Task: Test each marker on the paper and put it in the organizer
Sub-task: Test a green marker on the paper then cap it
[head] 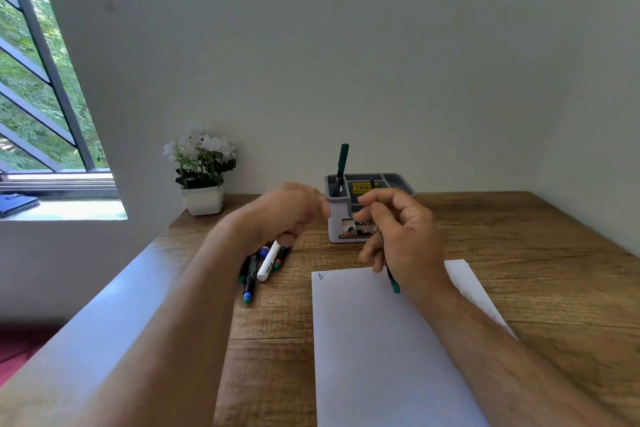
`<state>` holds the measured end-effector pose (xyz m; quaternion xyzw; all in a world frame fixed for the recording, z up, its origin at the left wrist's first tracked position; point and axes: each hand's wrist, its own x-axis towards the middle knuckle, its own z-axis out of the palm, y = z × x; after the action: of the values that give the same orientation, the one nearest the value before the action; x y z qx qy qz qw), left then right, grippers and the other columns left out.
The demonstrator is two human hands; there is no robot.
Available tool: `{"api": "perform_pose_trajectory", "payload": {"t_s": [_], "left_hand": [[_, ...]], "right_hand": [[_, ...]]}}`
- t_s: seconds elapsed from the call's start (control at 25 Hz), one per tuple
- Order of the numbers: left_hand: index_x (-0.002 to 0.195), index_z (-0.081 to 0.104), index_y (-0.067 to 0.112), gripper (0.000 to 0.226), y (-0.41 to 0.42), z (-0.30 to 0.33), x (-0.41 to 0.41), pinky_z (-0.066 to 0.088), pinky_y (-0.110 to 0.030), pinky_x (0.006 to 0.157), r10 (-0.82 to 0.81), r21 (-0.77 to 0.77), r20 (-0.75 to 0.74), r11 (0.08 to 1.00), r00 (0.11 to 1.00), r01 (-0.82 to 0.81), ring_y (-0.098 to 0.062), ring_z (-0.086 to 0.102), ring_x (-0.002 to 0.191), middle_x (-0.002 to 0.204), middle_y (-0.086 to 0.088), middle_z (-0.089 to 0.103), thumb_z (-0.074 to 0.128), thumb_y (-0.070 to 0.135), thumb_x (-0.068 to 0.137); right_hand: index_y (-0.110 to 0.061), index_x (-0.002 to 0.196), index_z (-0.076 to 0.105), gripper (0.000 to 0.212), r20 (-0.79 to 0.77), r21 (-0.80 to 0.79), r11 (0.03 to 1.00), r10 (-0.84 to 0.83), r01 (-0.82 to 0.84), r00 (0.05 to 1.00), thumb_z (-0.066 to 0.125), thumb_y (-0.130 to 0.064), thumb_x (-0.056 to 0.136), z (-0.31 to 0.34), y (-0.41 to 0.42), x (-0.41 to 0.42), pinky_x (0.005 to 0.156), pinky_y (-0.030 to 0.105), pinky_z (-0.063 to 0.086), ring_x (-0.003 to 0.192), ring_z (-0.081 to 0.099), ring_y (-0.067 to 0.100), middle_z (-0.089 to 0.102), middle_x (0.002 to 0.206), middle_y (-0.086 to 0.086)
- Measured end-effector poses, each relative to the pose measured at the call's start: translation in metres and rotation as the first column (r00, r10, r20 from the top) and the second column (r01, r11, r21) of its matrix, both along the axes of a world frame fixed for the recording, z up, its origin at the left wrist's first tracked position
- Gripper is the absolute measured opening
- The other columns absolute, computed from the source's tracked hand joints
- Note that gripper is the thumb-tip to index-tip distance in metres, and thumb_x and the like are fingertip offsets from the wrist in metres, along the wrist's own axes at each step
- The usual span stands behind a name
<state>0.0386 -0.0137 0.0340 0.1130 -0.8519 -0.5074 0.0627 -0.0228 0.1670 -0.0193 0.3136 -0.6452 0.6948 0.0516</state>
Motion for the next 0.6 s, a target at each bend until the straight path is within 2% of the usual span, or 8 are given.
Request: {"api": "perform_pose_trajectory", "payload": {"t_s": [0.08,0.16,0.24,0.28,0.36,0.4,0.48,0.6], "left_hand": [[0.073,0.073,0.029,0.022,0.005,0.002,0.002,0.029,-0.02,0.041,-0.081,-0.247,0.197,0.96,0.977,0.129,-0.007,0.033,0.039,0.046,0.015,0.048,0.064,0.016,0.088],[0.08,0.075,0.033,0.01,0.016,0.001,0.0,0.041,-0.022,0.046,-0.093,-0.411,0.326,0.883,0.941,0.229,-0.003,0.044,0.041,0.049,0.022,0.056,0.075,0.023,0.083],[0.085,0.074,0.033,0.01,0.023,-0.002,-0.003,0.053,-0.032,0.063,-0.075,-0.46,0.391,0.847,0.917,0.265,-0.004,0.052,0.061,0.068,0.022,0.063,0.08,0.028,0.079],[0.084,0.073,0.034,0.012,0.025,-0.005,-0.003,0.052,-0.034,0.067,-0.06,-0.466,0.407,0.844,0.912,0.264,-0.006,0.054,0.071,0.078,0.02,0.063,0.081,0.029,0.078],[0.081,0.071,0.034,0.013,0.026,-0.009,-0.005,0.048,-0.031,0.061,-0.04,-0.482,0.425,0.836,0.904,0.264,-0.007,0.053,0.08,0.086,0.017,0.062,0.082,0.029,0.077],[0.079,0.07,0.034,0.013,0.026,-0.011,-0.006,0.046,-0.029,0.059,-0.042,-0.49,0.437,0.827,0.898,0.277,-0.008,0.053,0.082,0.086,0.016,0.061,0.082,0.03,0.077],[0.074,0.068,0.035,0.014,0.025,-0.015,-0.007,0.044,-0.027,0.057,-0.05,-0.516,0.443,0.803,0.895,0.3,-0.011,0.053,0.081,0.08,0.017,0.061,0.081,0.031,0.077],[0.067,0.067,0.036,0.017,0.02,-0.02,-0.008,0.042,-0.025,0.05,-0.059,-0.558,0.406,0.774,0.912,0.299,-0.007,0.05,0.062,0.056,0.02,0.058,0.081,0.034,0.076]], "right_hand": [[-0.016,0.095,0.068,0.034,0.066,-0.042,0.997,0.071,-0.068,0.995,0.038,-0.002,0.101,0.0,0.0,0.001,0.038,0.026,0.046,0.05,0.064,0.027,0.074,0.088,0.007],[-0.014,0.096,0.067,0.031,0.098,-0.046,0.998,0.044,-0.039,0.994,0.04,0.002,0.098,0.001,0.001,0.002,0.039,0.026,0.047,0.053,0.066,0.024,0.075,0.087,0.008],[-0.012,0.092,0.064,0.016,0.119,-0.071,0.997,0.017,-0.008,0.993,0.052,-0.001,0.095,0.003,0.001,0.002,0.04,0.027,0.048,0.051,0.064,0.023,0.075,0.079,0.01],[-0.011,0.087,0.063,0.007,0.137,-0.085,0.996,0.027,-0.015,0.99,0.06,-0.01,0.094,0.004,0.002,0.001,0.039,0.026,0.047,0.048,0.061,0.021,0.073,0.07,0.01],[-0.013,0.075,0.062,0.03,0.153,-0.025,0.999,0.036,-0.033,0.988,0.063,-0.038,0.093,0.002,0.002,0.0,0.037,0.022,0.04,0.039,0.052,0.017,0.064,0.055,0.009],[-0.014,0.071,0.062,0.038,0.155,0.029,0.998,0.048,-0.053,0.987,0.059,-0.044,0.094,0.0,0.002,0.0,0.035,0.021,0.037,0.036,0.048,0.016,0.061,0.051,0.009],[-0.01,0.077,0.066,0.034,0.156,0.097,0.988,0.1,-0.116,0.983,0.056,-0.035,0.098,-0.003,-0.002,0.001,0.035,0.021,0.037,0.037,0.05,0.017,0.061,0.052,0.01],[0.0,0.088,0.066,0.015,0.189,0.136,0.971,0.171,-0.198,0.967,0.059,-0.013,0.093,-0.01,-0.011,0.001,0.038,0.024,0.043,0.043,0.058,0.02,0.065,0.059,0.011]]}}
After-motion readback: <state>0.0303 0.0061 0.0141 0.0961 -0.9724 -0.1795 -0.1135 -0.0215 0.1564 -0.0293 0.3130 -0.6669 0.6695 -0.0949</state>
